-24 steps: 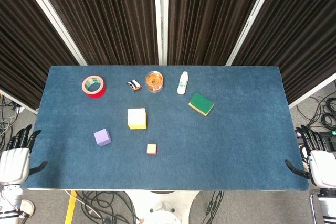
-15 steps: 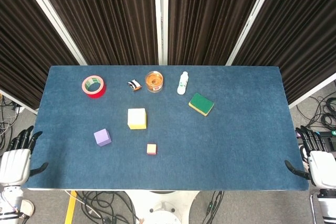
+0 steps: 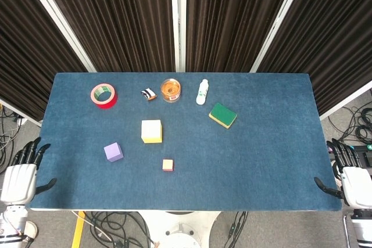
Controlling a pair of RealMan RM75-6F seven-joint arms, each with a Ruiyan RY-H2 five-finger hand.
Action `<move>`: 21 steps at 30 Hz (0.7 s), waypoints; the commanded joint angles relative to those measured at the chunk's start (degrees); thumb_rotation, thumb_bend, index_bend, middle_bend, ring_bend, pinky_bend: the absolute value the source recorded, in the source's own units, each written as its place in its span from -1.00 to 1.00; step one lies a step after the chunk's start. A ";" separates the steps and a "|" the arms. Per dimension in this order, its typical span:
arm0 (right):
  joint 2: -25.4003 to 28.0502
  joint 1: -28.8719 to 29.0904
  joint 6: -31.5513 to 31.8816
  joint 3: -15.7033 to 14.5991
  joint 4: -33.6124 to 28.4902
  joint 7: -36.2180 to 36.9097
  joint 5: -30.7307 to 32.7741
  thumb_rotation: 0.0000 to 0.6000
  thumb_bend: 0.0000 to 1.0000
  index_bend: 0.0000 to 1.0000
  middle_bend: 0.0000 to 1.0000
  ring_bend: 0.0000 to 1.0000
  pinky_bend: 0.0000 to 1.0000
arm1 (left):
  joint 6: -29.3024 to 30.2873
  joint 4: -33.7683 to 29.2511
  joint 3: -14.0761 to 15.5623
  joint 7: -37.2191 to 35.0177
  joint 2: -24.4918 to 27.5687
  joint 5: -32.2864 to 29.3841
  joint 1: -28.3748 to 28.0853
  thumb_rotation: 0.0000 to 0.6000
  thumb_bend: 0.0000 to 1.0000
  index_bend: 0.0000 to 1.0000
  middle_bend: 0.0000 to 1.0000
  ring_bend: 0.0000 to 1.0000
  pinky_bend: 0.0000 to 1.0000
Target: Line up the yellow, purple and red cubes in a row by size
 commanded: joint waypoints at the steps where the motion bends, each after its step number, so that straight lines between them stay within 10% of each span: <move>1: -0.02 0.06 -0.04 0.04 -0.02 0.00 -0.03 1.00 -0.75 -1.00 -0.96 -1.00 -1.00 | -0.95 0.13 -0.40 -0.85 -0.04 0.27 -0.81 1.00 -0.65 -0.59 -0.69 -0.81 -0.65; 21: 1.91 2.92 -1.87 1.34 -1.34 -1.99 -1.02 1.00 -0.75 -1.00 -0.96 -1.00 -1.00 | -35.74 8.76 -12.25 -21.25 -4.50 -3.68 -30.74 1.00 -0.80 -0.59 -0.69 -0.81 -0.65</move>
